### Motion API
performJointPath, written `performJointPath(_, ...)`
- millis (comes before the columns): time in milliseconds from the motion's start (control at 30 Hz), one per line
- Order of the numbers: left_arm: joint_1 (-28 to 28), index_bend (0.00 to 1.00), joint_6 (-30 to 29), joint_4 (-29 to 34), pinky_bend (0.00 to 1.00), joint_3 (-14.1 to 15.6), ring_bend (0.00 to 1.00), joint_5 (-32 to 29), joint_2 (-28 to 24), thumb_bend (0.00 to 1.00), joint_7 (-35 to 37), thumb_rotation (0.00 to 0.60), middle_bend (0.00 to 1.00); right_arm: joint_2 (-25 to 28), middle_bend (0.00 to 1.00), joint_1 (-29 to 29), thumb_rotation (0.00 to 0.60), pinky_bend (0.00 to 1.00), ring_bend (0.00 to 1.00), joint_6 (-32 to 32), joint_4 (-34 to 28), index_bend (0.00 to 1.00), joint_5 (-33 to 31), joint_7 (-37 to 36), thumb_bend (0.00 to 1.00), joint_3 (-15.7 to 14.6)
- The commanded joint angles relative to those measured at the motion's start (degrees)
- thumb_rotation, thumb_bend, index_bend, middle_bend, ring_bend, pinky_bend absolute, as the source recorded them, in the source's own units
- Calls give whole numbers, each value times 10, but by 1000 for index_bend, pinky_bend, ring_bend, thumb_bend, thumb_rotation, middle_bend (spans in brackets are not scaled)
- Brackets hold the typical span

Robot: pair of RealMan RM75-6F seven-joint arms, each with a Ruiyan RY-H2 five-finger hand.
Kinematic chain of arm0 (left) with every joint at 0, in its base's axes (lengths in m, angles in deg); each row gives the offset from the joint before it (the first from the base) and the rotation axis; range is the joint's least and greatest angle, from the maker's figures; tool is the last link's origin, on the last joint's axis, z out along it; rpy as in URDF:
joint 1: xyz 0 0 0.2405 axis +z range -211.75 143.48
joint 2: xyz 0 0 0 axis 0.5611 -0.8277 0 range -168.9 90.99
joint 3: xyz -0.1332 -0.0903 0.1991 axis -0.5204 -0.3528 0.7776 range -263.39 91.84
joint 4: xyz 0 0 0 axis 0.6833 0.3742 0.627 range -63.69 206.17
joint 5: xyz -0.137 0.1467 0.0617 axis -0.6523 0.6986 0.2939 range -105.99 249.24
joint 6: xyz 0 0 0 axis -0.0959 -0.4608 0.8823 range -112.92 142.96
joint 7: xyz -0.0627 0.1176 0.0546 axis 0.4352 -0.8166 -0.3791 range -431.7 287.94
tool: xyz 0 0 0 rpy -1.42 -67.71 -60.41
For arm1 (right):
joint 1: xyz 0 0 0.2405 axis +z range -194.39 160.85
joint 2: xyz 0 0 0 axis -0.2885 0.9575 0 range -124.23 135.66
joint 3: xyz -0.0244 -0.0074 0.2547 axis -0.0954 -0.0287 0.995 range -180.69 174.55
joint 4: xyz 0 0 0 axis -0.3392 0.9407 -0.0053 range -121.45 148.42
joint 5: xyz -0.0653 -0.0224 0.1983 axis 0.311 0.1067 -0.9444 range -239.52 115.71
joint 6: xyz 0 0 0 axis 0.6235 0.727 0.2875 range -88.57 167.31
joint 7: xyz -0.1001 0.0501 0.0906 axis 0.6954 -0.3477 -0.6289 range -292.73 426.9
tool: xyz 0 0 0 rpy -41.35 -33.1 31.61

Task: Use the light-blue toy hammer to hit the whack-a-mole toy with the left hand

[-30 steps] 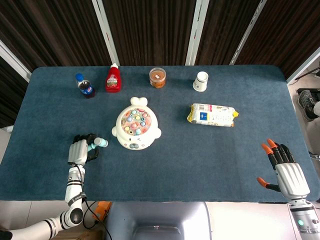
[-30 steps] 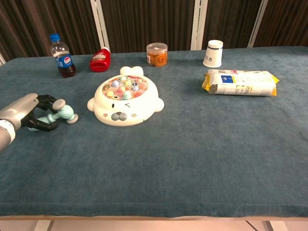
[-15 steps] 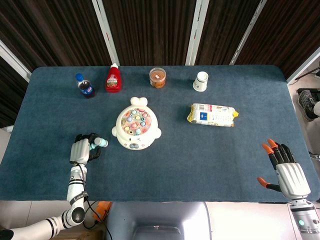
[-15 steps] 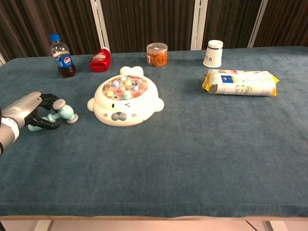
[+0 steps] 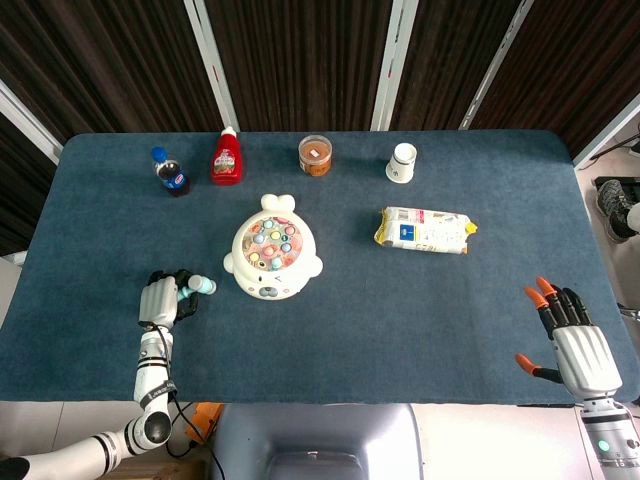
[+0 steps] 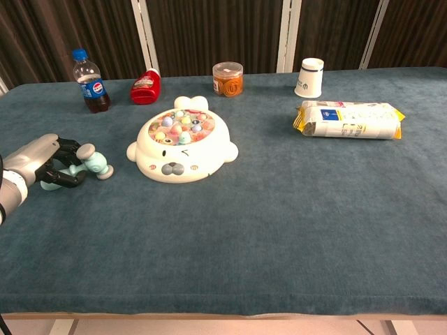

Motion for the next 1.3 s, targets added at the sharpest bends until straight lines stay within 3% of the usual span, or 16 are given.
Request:
performJointPath(33, 0, 404, 0, 0, 152, 0, 292, 0, 0, 458, 0, 600, 422, 0, 0, 0, 600, 0, 0, 0, 0, 0, 0, 0, 181, 0)
performJointPath(600, -8, 397, 6, 0, 167, 5, 292, -3, -5, 426, -13, 600, 417, 1, 0, -1, 600, 0, 0, 3, 0, 0, 1, -3, 181, 0)
performJointPath(867, -10, 488, -9, -8, 193, 8, 330, 2, 0, 448, -23, 600, 486, 1, 0, -1, 600, 0, 0, 3, 0, 0, 1, -4, 181, 0)
performJointPath(1300, -13, 505, -3, -15, 224, 12, 335, -3, 2, 461, -37, 600, 500, 2, 0, -2, 600, 0, 0, 4, 0, 0, 0, -6, 181, 1)
